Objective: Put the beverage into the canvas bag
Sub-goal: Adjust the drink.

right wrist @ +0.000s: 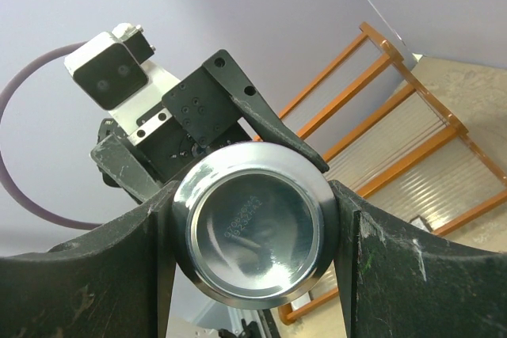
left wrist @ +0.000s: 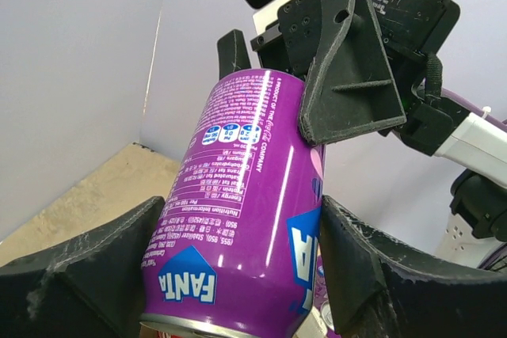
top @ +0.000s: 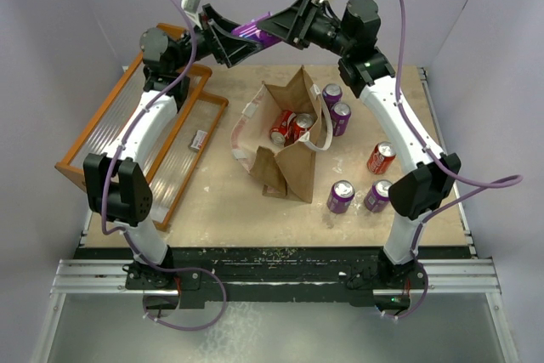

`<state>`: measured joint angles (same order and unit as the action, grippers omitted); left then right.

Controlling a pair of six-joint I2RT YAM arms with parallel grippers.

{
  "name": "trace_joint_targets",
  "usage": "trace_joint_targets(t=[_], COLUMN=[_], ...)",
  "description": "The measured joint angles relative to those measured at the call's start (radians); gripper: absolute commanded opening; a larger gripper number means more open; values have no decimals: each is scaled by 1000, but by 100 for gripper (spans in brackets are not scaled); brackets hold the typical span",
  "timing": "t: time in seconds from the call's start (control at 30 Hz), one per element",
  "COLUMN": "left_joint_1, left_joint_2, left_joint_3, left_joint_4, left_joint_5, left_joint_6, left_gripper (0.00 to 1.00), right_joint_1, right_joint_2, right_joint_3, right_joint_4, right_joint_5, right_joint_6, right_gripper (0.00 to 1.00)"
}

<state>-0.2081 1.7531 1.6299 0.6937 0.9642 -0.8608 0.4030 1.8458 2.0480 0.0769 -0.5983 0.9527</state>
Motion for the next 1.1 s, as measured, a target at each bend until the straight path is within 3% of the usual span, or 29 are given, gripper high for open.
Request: trace_joint_targets(t=[0.13,0.3,0.57,0.73,0.83,0.9,1.0,1.1], left_joint_1=[3,6,16,18,19,20,21,21], left_joint_2=[-9,-23,-26,-26,-26,-26,-26,-27], left_joint_3=[-10,-26,-29,-29,-29,-29,-29,-29], left_joint_4=[2,0,-2,2,1,-4,-37,-92], left_joint_5=[-1,5,9,16,18,27,59,95], left_joint_6=[-8,-16,-15,-10,2,16,53,115], left_gripper=[93,96,68,43,28,1,0,0], right_joint_1=[1,0,2,2,2,2,-2,-16], right_joint_2=[0,0,-1,-2,-2,-7,-30,-56], right_joint_3=[0,0,0,0,-2,-18,-75,-144], right_joint_4=[-3,-2,3,5,6,14,47,72], right_joint_5=[1,7,2,1,0,-1,-15,-32], right_joint_6=[4,6,10,12,7,0,-25,-65], right_gripper=[0,0,0,2,27,46,80,93])
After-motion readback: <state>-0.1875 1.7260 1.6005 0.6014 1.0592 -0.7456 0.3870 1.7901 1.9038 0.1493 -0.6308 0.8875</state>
